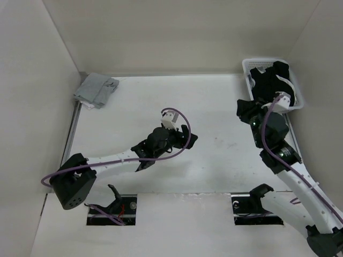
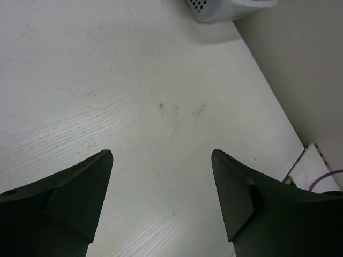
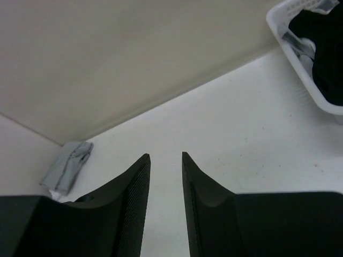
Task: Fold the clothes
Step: Grab the tank top from the pile
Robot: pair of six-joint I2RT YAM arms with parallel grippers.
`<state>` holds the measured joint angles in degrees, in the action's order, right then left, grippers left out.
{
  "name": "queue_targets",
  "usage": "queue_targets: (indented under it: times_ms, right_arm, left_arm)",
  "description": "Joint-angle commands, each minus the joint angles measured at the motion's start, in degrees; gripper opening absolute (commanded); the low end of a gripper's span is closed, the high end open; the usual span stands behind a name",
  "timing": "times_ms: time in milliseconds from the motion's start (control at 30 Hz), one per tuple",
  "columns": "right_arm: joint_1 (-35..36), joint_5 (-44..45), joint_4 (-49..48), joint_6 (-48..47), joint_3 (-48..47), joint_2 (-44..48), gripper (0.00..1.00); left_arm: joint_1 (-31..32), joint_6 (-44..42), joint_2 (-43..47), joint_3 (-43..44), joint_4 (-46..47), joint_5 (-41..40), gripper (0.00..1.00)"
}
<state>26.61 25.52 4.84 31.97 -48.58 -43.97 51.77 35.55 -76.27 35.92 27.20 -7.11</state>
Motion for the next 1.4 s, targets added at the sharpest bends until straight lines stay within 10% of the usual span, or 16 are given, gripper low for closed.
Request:
queue_targets:
  times_ms: [0,233,367,433,667,1000,1100,1233,1367]
  right_arm:
    - [0.5,1.5,2.5,0.9,0.1,-5.1,0.38]
    - [-8.9,-0.5,-1.8,0.4,-2.2,-14.1,0.49]
    - [-18.4,-4.0,-5.2,-0.1,-8.3,-24.4,0.00]
    - [-23.8,-4.4,-4.6,-0.1,-14.2,-31.9,0.00]
    - [-34.6,-6.0,-1.3,-4.6,-38.0,-60.5,0.48]
    - [-38.9,-15.7,3.7,-5.2,-55.2,-80.0,0.55]
    - [-38.9,-21.5,0.2,-3.2,-55.4,-81.4,0.45]
    - [-39.0,-18.9,-1.5,-0.3,-53.1,-79.9,0.05]
    - [-38.9,-15.9,-8.9,0.4,-44.2,-70.6,0.02]
  left_arm:
    - [-0.6,-0.8,-1.2,-1.0,1.4,0.7,0.76]
    - [-1.5,-0.7,-3.2,-2.1,4.3,0.9,0.75]
    - [-2.2,-0.8,-3.4,-3.6,6.9,0.8,0.69]
    - [-2.6,-0.7,-3.8,-4.2,8.3,1.0,0.64]
    - [-3.6,-0.6,-6.0,-4.5,9.6,1.0,0.65]
    - [-5.1,-0.1,-9.3,-4.1,10.9,1.4,0.67]
    - [-5.1,-0.1,-10.0,-3.8,10.9,1.8,0.67]
    - [-5.1,0.0,-10.6,-3.6,11.0,2.3,0.67]
    - [-5.1,0.1,-10.7,-3.5,11.1,2.3,0.67]
